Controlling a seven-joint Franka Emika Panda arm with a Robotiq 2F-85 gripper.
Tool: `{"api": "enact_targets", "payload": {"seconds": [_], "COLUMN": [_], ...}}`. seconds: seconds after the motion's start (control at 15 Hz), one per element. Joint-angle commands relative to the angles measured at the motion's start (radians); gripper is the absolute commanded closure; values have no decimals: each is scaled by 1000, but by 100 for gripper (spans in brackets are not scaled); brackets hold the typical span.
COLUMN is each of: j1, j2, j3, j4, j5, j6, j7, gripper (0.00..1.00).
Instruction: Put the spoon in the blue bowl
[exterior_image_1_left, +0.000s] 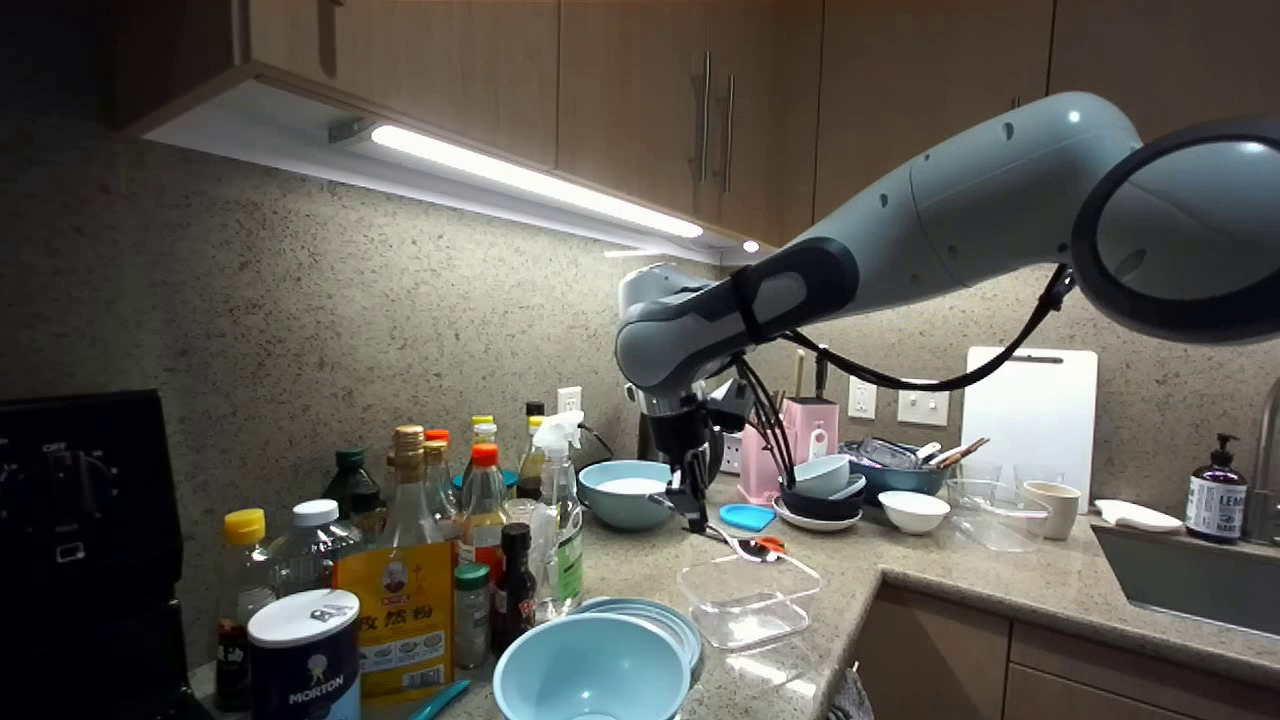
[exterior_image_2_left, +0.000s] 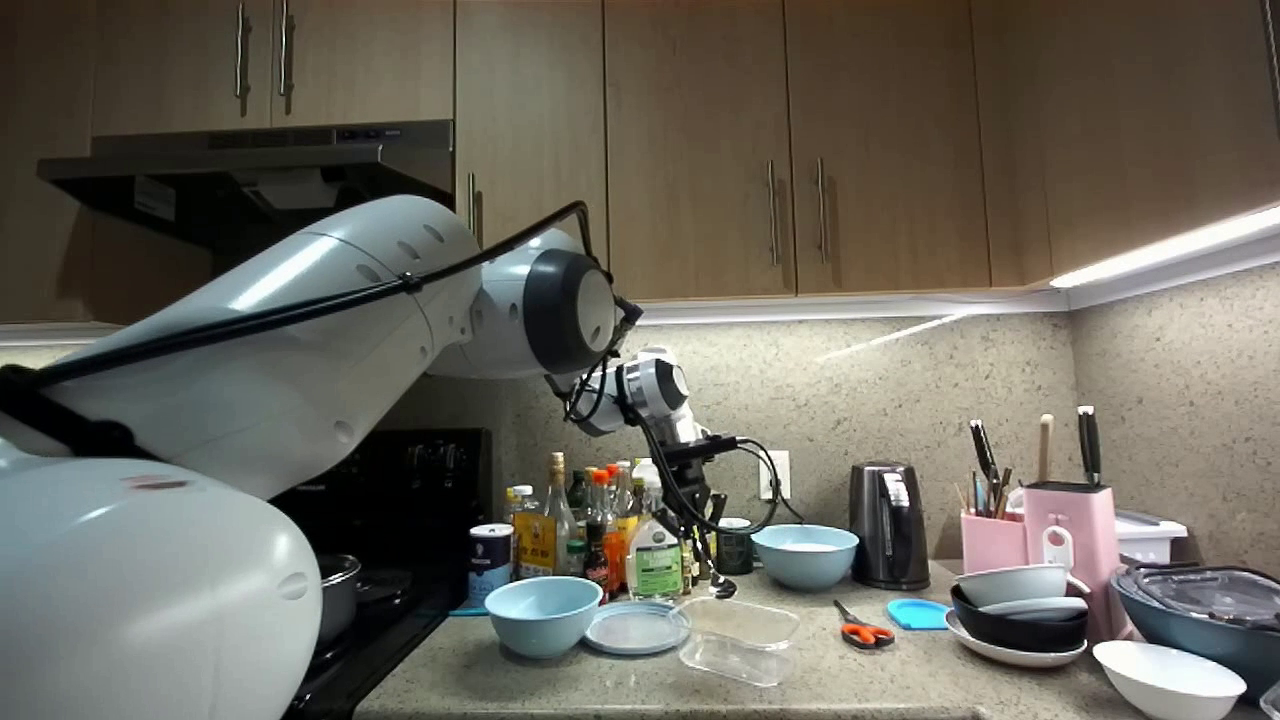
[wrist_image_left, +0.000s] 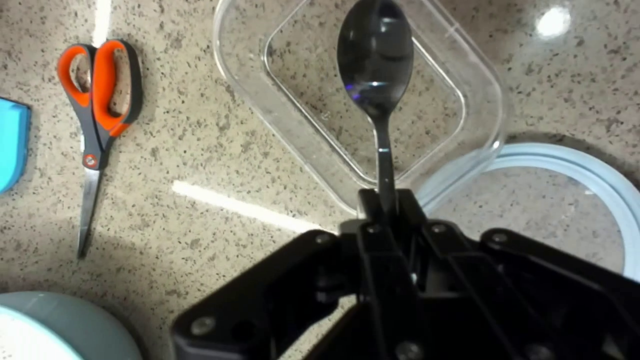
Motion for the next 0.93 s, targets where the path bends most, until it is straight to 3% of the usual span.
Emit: {"api": "enact_targets", "payload": {"seconds": [0.0, 0.13, 0.2, 0.6, 0.87], "j1": [68, 93, 72, 91, 149], "j2": [-69, -67, -18, -28, -9], "j3": [-4, 0, 15, 26, 65], "j4": [-104, -105, -36, -54, -9], "j5": [-52, -54, -35, -35, -54], "j6": [-29, -78, -55, -59, -92], "j7": [120, 157, 116, 135, 105], "gripper": [92, 92, 89, 92, 92]}}
